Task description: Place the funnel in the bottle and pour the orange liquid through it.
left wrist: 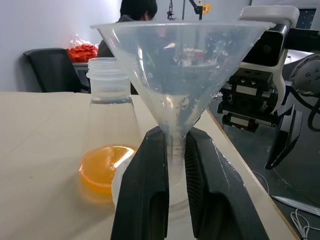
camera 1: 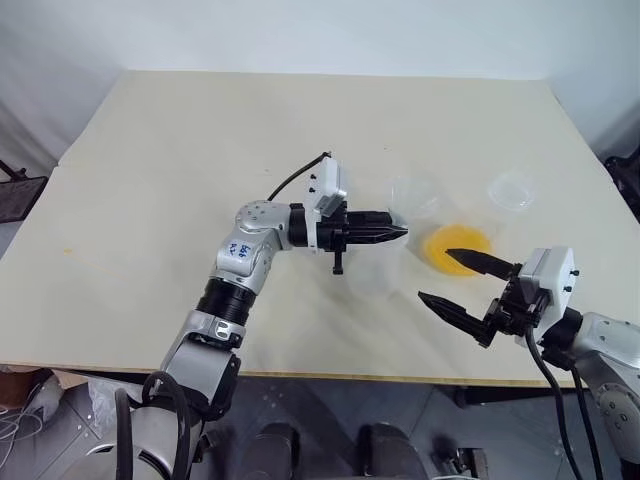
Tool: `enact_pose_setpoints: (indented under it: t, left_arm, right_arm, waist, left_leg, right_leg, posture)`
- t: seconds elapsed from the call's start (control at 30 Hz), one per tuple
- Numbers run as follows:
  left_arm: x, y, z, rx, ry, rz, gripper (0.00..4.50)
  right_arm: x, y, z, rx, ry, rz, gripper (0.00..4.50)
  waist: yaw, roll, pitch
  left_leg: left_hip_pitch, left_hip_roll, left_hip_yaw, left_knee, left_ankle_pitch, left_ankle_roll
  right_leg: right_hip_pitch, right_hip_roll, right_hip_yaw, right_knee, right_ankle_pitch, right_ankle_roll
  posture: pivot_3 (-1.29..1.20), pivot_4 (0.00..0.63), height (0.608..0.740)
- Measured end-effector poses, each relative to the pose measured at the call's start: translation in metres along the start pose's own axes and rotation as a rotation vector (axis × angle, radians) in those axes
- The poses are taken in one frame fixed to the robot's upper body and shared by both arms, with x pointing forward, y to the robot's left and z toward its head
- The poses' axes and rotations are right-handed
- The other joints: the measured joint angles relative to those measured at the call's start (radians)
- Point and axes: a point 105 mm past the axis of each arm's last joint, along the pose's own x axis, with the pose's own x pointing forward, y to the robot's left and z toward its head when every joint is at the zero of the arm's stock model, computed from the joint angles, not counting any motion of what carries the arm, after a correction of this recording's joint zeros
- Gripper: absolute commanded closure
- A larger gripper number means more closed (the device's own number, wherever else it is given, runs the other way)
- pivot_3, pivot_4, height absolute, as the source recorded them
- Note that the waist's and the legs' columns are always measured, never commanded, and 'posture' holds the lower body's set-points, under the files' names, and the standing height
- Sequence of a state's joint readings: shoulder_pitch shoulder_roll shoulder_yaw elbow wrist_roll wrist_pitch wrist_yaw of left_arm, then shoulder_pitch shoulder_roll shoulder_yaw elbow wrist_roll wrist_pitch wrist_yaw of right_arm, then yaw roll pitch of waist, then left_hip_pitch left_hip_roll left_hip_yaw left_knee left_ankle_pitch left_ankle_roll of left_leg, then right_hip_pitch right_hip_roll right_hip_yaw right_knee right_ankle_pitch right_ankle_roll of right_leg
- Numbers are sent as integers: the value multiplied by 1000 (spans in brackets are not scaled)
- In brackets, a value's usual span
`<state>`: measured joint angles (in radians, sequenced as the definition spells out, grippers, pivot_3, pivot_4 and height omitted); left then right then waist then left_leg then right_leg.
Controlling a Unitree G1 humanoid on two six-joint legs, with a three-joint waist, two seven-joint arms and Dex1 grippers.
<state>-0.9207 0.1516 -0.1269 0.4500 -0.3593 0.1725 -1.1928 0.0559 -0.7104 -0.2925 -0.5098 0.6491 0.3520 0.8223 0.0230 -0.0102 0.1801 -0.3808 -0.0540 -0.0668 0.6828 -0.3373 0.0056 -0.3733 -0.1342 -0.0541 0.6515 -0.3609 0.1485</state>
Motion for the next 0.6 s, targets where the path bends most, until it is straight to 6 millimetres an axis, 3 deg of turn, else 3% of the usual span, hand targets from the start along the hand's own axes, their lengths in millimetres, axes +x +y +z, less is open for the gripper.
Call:
enact_pose_setpoints:
  t: [0.4,0.6]
  left_arm:
    - [-2,0,2,-17,21,-14,10]
    - [-14,1,3,-15,56,-16,10]
  right_arm:
    - [-4,-5,3,-16,-5,-23,0]
    - [-4,-5,4,-19,-3,-21,0]
  waist:
    - [0,0,0]
    - [-1,0,0]
  left_leg:
    - [0,0,0,0,0,0]
    - [0,0,0,0,0,0]
  right_leg:
    - [0,0,0,0,0,0]
    - [0,0,0,0,0,0]
  posture:
    - [0,150,740]
    - [0,150,740]
